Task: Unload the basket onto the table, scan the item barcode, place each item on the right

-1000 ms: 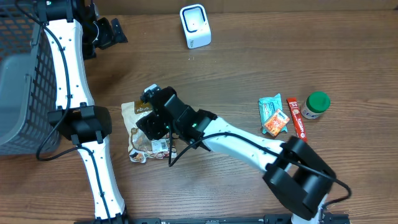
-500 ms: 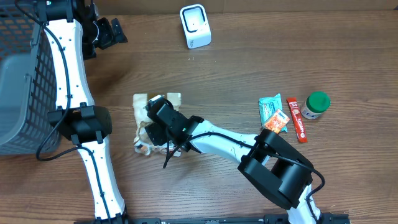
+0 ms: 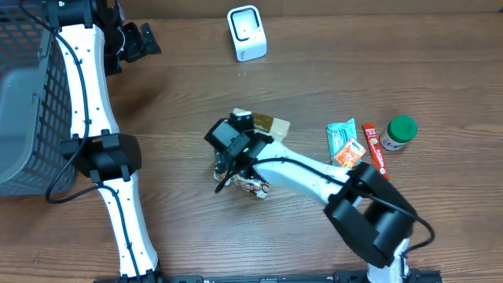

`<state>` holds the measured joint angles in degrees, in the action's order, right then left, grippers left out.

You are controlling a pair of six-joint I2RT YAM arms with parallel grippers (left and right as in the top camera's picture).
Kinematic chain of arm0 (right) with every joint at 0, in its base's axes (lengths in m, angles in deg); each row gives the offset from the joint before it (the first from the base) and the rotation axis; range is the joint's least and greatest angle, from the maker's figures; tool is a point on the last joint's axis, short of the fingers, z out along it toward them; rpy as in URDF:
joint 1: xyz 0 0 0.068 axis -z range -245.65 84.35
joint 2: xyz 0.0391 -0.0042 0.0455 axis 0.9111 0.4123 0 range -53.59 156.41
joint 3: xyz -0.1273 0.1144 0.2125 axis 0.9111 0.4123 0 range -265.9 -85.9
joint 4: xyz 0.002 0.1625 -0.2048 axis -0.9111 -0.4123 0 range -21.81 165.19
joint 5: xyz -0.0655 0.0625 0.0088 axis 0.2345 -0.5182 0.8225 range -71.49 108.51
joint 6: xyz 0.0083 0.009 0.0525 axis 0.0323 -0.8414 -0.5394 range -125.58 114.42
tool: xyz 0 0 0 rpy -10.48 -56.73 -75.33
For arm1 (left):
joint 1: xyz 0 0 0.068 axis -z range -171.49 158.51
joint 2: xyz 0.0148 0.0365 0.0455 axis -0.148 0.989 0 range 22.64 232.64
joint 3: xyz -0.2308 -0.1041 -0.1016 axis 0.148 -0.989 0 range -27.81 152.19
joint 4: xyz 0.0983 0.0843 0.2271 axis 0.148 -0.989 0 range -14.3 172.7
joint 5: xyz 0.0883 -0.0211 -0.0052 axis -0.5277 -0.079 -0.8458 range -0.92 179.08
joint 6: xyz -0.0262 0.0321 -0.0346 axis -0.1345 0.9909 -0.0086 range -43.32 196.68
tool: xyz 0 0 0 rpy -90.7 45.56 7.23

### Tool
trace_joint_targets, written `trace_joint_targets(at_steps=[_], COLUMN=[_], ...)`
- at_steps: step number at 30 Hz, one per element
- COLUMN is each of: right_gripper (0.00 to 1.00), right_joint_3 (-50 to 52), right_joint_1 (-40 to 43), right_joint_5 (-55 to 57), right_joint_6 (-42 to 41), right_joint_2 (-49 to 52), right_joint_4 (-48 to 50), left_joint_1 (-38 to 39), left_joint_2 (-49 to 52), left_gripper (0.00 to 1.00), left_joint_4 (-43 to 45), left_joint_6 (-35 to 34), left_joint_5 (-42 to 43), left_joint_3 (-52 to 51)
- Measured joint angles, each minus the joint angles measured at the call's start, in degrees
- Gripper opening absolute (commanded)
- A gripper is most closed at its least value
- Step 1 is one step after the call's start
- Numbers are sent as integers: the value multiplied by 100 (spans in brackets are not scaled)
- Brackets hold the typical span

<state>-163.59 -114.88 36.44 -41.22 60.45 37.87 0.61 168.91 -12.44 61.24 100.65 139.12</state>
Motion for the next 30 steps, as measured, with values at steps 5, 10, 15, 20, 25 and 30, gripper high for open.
trace_joint_targets(at_steps=[5, 10, 15, 20, 25, 30], right_gripper=[100, 87, 57, 57, 58, 58], right_joint_3=[2, 2, 140, 544, 1021, 1482], right_joint_1=[212, 496, 1014, 1119, 1088, 1088], right_joint_5=[31, -15, -409, -726, -1104, -1878], right_joint_6=[-334, -605, -1104, -1777, -2551, -3456], right_joint_2=[-715, -1281, -1287, -1287, -1287, -1283], right_joint_4=[-284, -916, -1488, -1617, -1512, -1268], left_joint_1=[0, 0, 0, 0, 0, 0], left_joint_2=[0, 0, 0, 0, 0, 0], left_gripper=[100, 100, 100, 100, 100, 100], left_joint_4=[-2, -2, -2, -2, -2, 0], left_joint_6=[0, 0, 0, 0, 0, 0], left_joint_5=[0, 0, 0, 0, 0, 0], left_joint_3=[0, 0, 0, 0, 0, 0])
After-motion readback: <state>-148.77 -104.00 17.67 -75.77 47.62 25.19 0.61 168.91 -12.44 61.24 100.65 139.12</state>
